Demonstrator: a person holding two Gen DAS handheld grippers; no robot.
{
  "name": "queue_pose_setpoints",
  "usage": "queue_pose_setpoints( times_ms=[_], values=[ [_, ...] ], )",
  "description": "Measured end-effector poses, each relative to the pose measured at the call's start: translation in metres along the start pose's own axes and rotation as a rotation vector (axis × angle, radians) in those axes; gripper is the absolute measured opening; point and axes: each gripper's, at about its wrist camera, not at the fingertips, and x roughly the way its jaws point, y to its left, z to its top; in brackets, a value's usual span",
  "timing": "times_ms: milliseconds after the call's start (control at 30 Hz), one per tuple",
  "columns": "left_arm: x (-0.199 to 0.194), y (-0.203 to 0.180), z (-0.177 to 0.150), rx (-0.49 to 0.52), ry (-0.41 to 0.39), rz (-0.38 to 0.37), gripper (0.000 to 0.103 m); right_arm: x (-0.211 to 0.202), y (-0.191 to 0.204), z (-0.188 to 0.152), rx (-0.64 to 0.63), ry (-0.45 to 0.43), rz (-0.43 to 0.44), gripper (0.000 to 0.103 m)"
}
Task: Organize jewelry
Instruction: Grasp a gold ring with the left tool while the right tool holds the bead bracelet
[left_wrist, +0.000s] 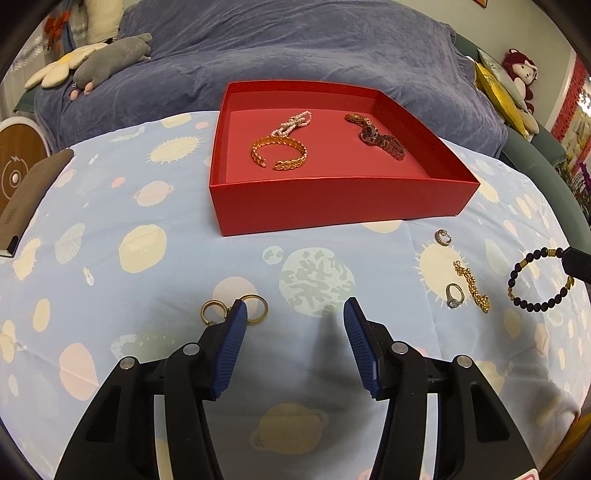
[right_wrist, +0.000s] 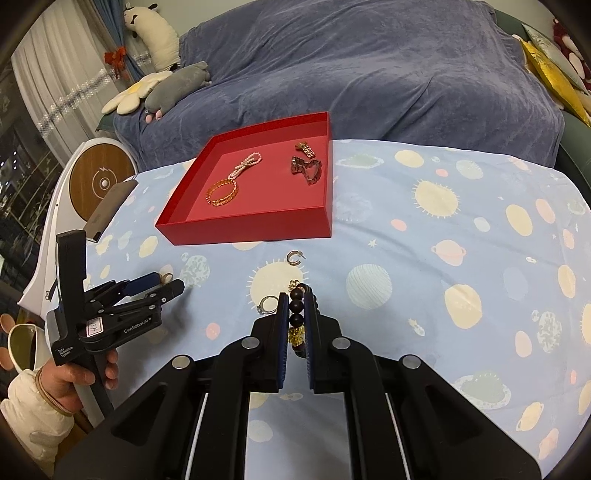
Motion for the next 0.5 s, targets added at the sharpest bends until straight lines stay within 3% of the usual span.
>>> queue_pose_setpoints(
  times_ms=[233, 500],
  values=[
    [0.001, 0.007, 0.002, -0.004, -0.011, 0.024, 0.051, 0.003, 0.004, 0.000, -0.003, 0.009, 0.012, 0.007],
    [0.012, 0.003, -0.003, 0.018, 0.010, 0.033, 0.029, 0.006, 0.013, 0.000, -0.010, 0.020, 0.030, 0.007]
  ],
)
